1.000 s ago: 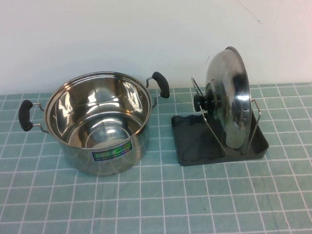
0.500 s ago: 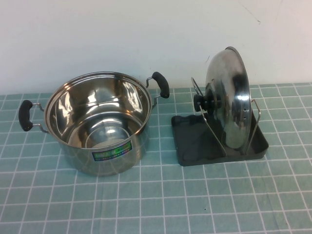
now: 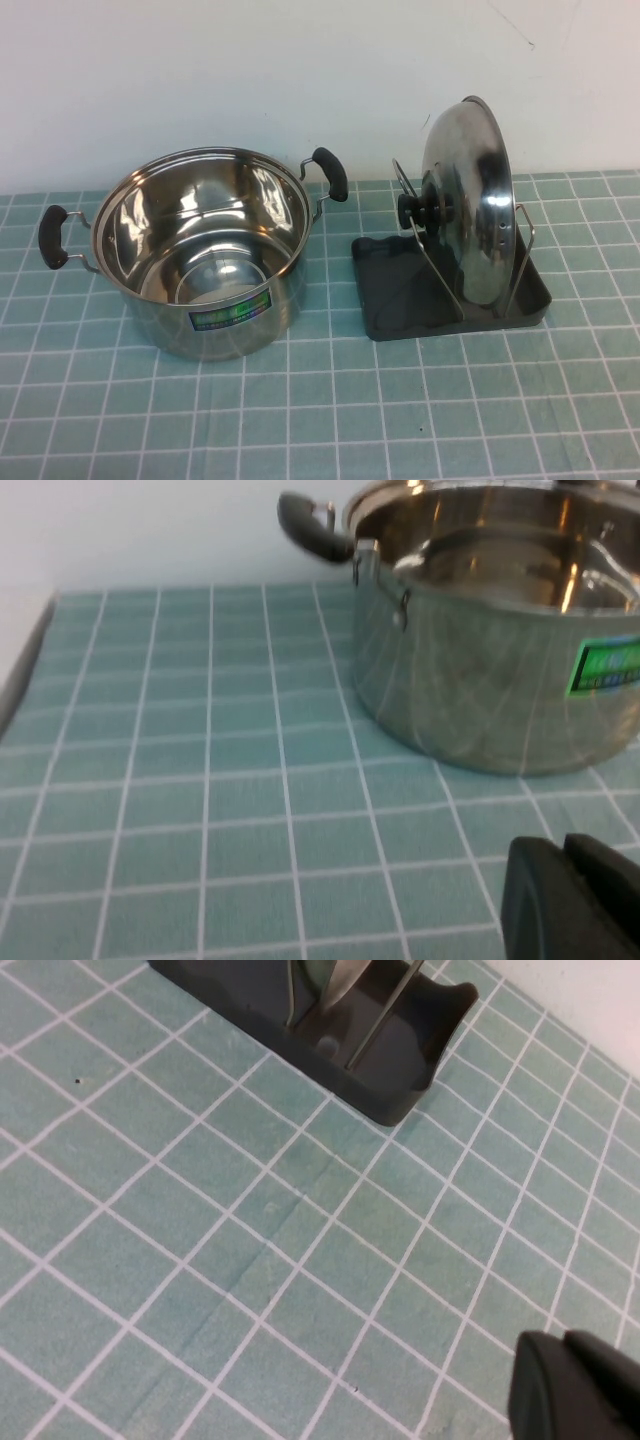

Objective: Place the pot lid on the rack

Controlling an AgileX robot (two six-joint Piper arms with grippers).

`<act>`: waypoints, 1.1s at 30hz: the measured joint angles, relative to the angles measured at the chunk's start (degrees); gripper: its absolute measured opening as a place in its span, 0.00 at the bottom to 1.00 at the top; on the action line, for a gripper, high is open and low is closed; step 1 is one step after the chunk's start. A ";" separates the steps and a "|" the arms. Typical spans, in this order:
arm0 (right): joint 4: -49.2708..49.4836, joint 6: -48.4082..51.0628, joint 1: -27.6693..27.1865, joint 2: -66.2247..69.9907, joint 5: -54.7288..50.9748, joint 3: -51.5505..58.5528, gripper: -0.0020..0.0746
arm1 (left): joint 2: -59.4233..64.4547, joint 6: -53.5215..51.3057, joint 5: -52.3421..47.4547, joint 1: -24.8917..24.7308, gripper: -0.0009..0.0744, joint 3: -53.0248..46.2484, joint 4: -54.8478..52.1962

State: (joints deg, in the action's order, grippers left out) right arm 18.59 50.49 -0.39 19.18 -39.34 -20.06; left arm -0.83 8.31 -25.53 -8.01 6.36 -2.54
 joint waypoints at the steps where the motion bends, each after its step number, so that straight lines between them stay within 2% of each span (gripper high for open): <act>1: 0.00 0.00 0.00 0.00 0.00 0.00 0.03 | 0.00 -0.26 0.45 0.32 0.01 -0.88 0.77; 6: 0.00 0.00 0.00 0.00 0.00 0.00 0.03 | 0.00 -0.34 6.14 1.13 0.01 -6.89 2.54; 33: 0.00 0.00 0.00 0.00 0.00 0.00 0.03 | 0.00 -0.35 6.30 1.13 0.01 -6.92 4.43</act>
State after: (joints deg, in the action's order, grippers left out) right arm 18.59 50.49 -0.39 19.18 -39.34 -20.06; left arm -0.83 7.95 -19.24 -6.88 -0.56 1.89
